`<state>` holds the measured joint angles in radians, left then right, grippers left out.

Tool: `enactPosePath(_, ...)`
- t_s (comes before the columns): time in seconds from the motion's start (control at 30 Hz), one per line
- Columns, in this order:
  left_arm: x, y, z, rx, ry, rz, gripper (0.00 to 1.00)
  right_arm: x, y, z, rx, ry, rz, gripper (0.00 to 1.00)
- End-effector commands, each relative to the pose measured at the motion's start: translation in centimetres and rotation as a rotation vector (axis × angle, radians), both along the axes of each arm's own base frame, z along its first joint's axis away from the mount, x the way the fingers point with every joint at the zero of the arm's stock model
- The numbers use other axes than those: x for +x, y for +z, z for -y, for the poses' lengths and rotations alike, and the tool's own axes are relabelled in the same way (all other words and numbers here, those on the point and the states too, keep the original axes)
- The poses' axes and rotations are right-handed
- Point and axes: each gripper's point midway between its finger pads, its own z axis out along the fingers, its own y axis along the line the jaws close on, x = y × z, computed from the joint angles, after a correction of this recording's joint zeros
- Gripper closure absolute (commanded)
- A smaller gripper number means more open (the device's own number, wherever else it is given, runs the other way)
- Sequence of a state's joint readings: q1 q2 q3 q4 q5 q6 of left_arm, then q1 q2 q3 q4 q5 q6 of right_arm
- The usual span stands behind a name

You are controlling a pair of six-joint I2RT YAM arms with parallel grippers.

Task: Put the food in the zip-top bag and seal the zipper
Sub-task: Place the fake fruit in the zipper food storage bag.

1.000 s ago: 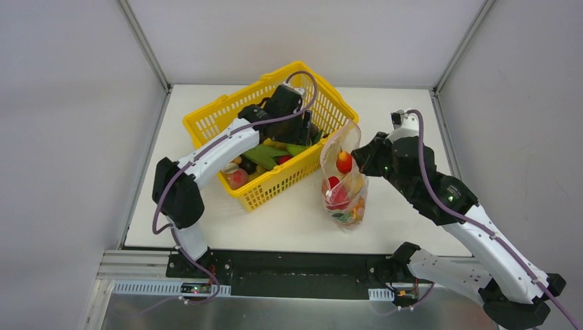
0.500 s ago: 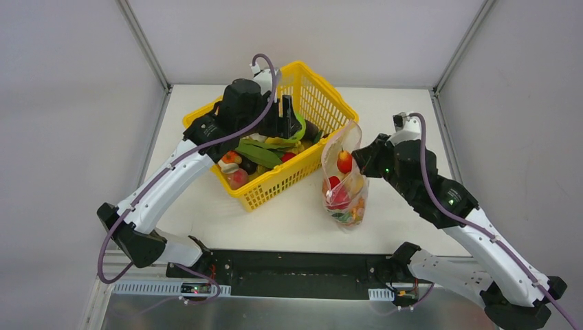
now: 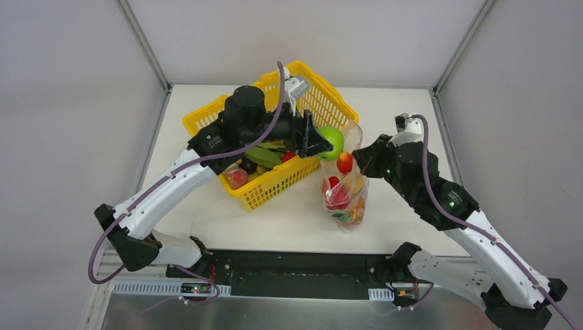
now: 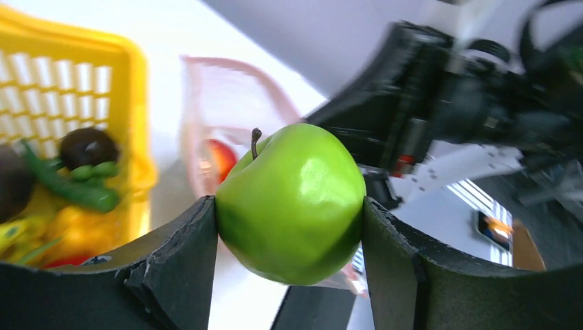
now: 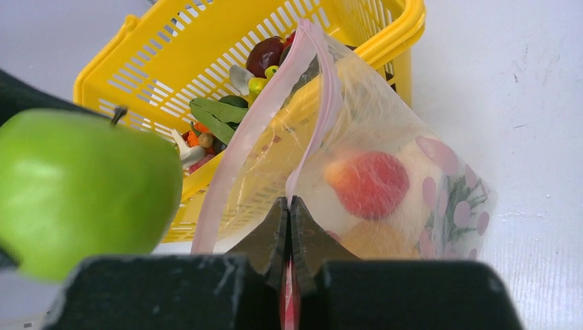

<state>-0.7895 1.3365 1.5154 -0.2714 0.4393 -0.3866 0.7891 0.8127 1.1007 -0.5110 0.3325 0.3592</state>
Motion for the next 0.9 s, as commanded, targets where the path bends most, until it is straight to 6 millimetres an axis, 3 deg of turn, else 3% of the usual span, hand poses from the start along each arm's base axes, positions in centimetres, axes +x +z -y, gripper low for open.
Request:
enactPosePath(0.0,-3.4,3.1,2.5,-0.122,-0.193,0.076,0.64,0.3,2.1,-0.2,0.063,-0.01,0.056,1.0)
enactPosePath(0.33,-0.8,-3.0,4.6,0.109,-0.139,0.07,0.64,-0.3,3.7,0.4,0.124,-0.013,0.101,1.0)
enactPosePath(0.47,0.0,-4.5,4.7,0.2,-0.095,0.087,0.63,-0.5,4.2,0.8,0.134,-0.021,0.114,1.0)
enactPosePath(0.57,-0.1,-4.3,4.6,0.203,-0.096,0.097,0.52,-0.5,4.2,1.0,0.134,-0.026,0.118,1.0)
enactPosePath(0.67,-0.2,-4.0,4.6,0.2,-0.106,0.106,0.28,-0.5,4.1,0.9,0.13,-0.025,0.116,1.0)
enactPosePath(0.87,-0.9,-2.9,4.0,0.183,-0.12,0.131,0.02,-0.2,3.6,1.0,0.116,-0.041,0.109,1.0)
